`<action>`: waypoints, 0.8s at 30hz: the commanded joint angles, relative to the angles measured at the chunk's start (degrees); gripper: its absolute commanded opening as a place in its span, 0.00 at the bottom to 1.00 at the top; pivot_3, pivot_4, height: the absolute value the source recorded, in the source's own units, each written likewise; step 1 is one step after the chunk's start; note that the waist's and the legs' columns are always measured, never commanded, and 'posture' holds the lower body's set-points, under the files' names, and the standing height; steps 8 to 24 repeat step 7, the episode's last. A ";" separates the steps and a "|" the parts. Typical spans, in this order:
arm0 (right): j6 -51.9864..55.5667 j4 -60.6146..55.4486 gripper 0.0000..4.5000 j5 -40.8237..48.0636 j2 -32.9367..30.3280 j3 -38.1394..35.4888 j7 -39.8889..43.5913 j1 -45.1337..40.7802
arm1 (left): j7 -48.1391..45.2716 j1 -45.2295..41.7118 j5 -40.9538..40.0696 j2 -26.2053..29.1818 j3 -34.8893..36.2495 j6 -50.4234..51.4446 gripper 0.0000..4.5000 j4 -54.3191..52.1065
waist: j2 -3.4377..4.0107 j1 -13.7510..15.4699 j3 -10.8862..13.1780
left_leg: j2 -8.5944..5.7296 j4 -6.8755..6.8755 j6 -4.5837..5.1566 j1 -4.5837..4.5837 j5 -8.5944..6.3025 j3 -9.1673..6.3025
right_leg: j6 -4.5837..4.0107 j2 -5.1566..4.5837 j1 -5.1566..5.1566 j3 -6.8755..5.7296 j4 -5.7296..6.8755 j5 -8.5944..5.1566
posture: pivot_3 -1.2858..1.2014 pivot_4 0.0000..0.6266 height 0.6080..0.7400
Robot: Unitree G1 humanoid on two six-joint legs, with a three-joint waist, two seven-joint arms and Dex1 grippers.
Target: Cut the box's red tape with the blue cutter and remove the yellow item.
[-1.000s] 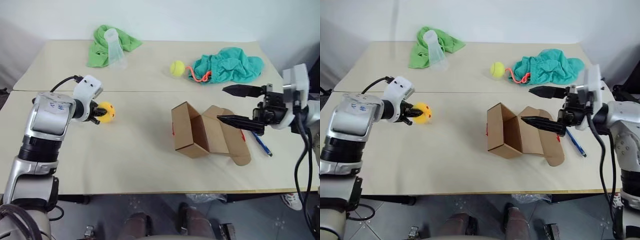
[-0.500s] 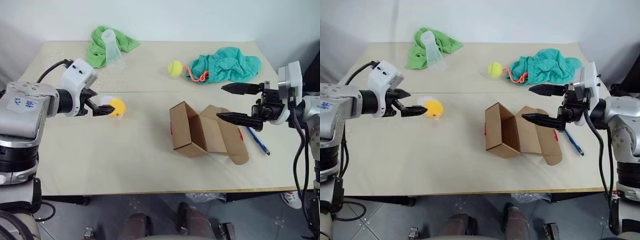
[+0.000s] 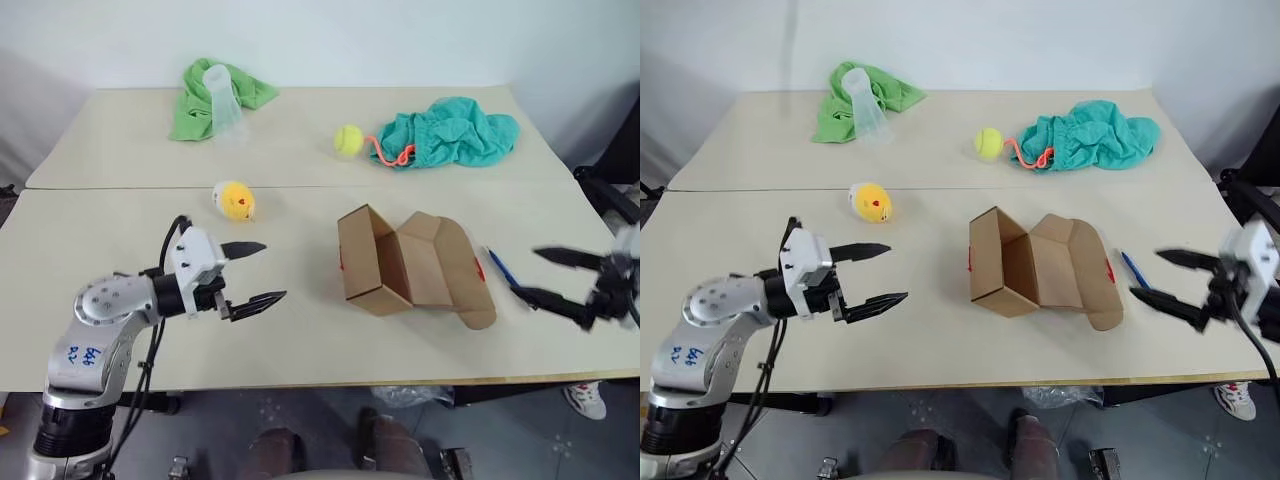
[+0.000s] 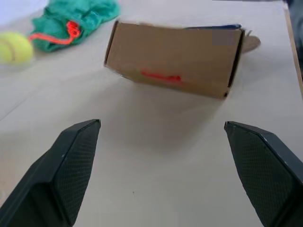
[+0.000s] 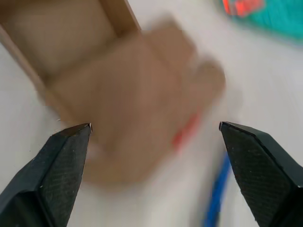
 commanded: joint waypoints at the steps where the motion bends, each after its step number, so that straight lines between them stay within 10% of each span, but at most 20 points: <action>1: -2.91 -2.10 1.00 -0.11 2.51 -4.08 -3.56 1.86 | -2.33 3.54 2.35 2.03 -0.89 -6.29 0.99 2.78 | 0.00 -0.40 0.00 | 0.01 -0.03 -0.02 0.13 -0.05 0.13 | -0.01 -0.03 0.00 0.16 0.00 0.00 | 0.52 0.24 1.00; 24: -2.74 -3.87 1.00 -0.13 6.17 -4.63 -8.59 5.21 | -3.51 5.57 1.36 3.01 -0.56 -8.36 0.99 7.40 | 0.02 -0.94 0.00 | 0.09 -0.26 -0.23 0.48 -0.38 0.25 | -0.09 -0.33 0.03 0.41 0.03 -0.04 | 0.52 0.24 1.00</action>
